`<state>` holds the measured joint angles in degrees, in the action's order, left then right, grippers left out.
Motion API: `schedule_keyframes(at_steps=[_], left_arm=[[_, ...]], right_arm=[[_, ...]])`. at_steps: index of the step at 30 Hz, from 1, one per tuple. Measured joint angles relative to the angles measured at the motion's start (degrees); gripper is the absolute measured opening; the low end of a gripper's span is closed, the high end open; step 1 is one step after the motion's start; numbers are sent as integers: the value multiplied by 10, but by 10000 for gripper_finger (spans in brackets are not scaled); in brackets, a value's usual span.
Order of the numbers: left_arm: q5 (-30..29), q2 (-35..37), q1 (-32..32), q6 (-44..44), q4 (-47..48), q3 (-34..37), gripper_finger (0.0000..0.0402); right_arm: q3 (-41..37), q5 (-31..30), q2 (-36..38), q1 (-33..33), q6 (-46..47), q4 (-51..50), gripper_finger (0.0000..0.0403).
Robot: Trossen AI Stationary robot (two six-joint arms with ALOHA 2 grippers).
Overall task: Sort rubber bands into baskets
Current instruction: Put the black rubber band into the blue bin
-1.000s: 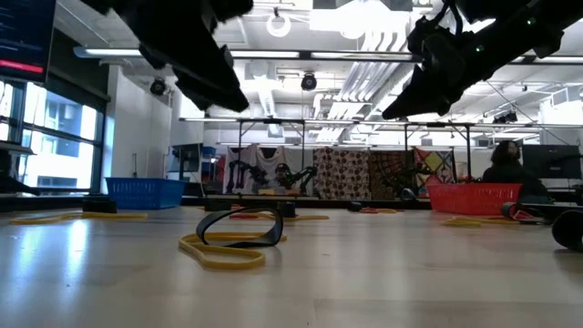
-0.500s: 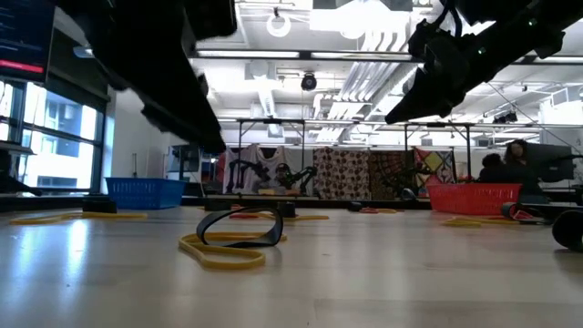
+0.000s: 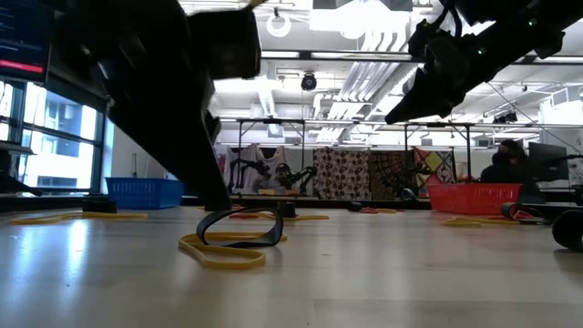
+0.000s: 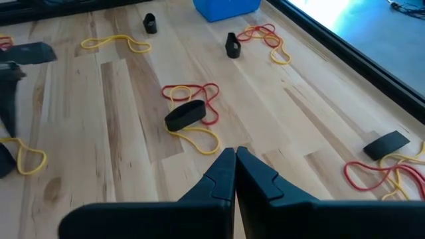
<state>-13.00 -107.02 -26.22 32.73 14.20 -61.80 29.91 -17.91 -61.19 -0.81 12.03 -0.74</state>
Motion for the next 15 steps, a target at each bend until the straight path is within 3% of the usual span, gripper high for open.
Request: schedule_keyframes(at_steps=[15], left_arm=[[32,-15,0,16,-6,-28,160]], right_arm=[[0,4,0,0,-1,-3,0]])
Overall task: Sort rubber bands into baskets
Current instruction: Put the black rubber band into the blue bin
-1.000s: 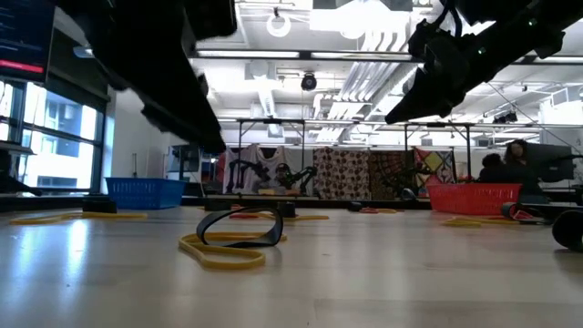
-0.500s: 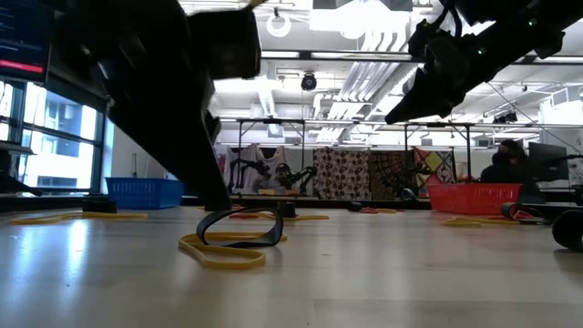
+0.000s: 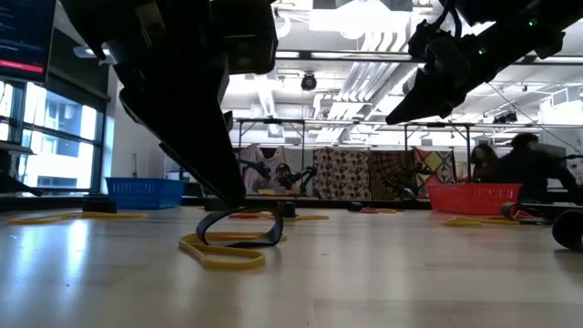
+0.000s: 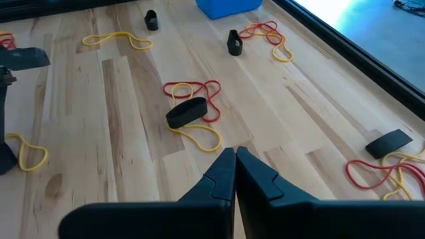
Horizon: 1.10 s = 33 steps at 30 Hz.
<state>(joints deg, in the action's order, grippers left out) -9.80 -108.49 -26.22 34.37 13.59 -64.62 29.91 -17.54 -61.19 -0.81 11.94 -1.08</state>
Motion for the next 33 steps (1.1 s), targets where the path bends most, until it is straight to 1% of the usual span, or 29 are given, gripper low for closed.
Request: schedule_keyframes(at_steps=[3,10,12,15,18,23,25,28,33], left_arm=[[0,0,1,13,1,0,168],[-4,-1,3,27,1,0,221],[-7,-4,3,31,2,0,231],[-2,-11,5,37,0,0,234],[16,-21,9,46,3,0,233],[17,-24,11,55,1,0,232],[17,-22,11,55,2,0,228],[17,-21,11,56,3,0,210],[14,-21,12,56,15,0,148]], right_arm=[[0,0,0,0,0,0,0],[0,5,0,0,-4,0,0],[0,5,0,0,-4,0,0],[0,4,0,0,-4,-1,0],[0,4,0,0,-5,-2,0],[0,4,0,0,-4,-5,0],[0,4,0,0,-4,-5,0],[0,4,0,0,-4,-5,0],[0,4,0,0,-3,-5,0]])
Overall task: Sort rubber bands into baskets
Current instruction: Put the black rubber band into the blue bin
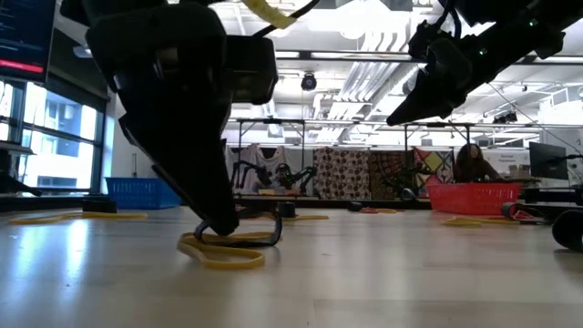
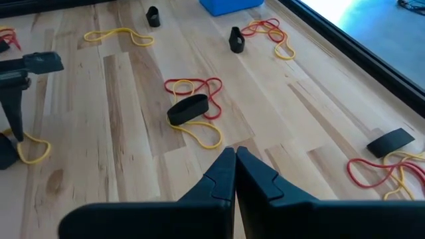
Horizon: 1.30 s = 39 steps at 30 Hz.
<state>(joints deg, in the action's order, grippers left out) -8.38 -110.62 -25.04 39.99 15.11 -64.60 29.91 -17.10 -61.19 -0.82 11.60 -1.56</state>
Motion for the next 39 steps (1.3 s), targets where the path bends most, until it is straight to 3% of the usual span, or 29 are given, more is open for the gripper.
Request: schedule_keyframes(at_steps=[8,11,23,31,39], left_arm=[[6,9,7,-47,14,0,34],[-20,37,11,-64,34,0,7],[-90,194,82,-99,184,0,1],[-117,262,192,-101,306,0,1],[-119,316,310,-154,347,0,1]], right_arm=[[0,0,0,0,-1,0,0],[0,0,0,0,-1,-2,0],[0,0,0,0,-16,-14,0],[0,0,0,0,-16,-21,0],[0,0,0,0,-16,-21,0]])
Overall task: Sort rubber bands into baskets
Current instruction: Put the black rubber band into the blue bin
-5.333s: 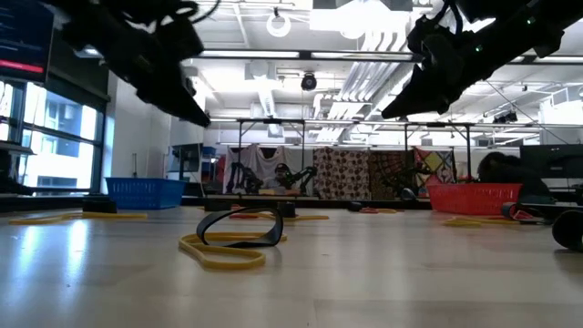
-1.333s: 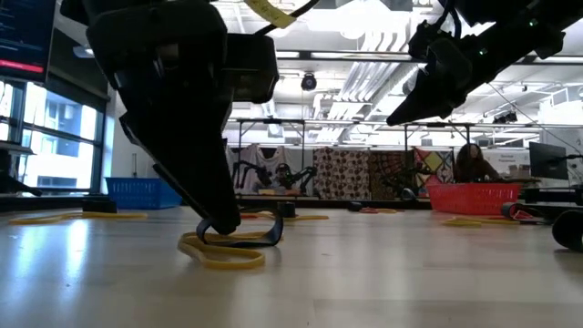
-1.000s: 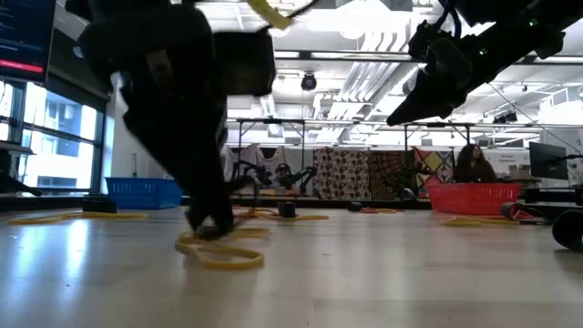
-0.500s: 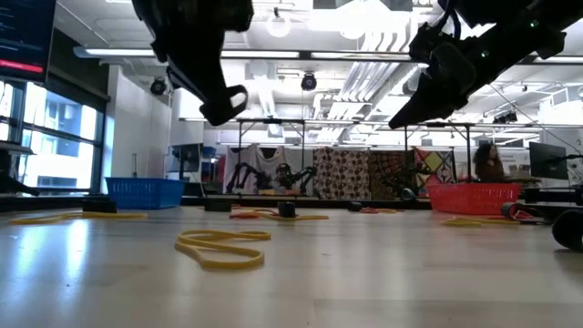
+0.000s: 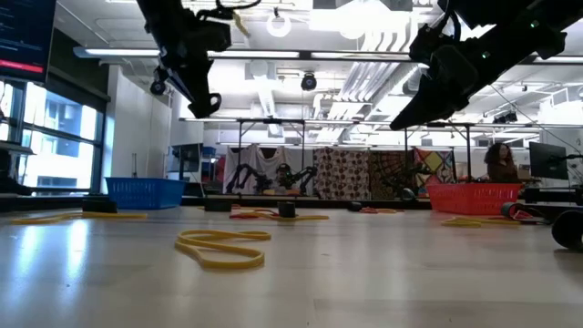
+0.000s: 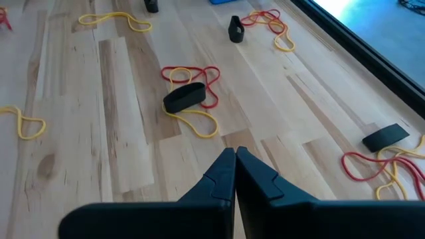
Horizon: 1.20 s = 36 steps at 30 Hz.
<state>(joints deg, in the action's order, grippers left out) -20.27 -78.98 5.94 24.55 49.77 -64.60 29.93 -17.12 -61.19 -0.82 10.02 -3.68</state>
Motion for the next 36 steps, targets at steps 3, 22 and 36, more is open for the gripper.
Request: schedule_keyframes(at_steps=[3,22,36], left_arm=[[0,6,39,-17,0,0,1],[42,11,271,-79,-15,87,0],[108,-35,438,-157,-36,87,0]], right_arm=[[0,0,0,0,0,0,0],[0,-14,0,1,0,0,0],[0,-14,0,1,14,0,0]])
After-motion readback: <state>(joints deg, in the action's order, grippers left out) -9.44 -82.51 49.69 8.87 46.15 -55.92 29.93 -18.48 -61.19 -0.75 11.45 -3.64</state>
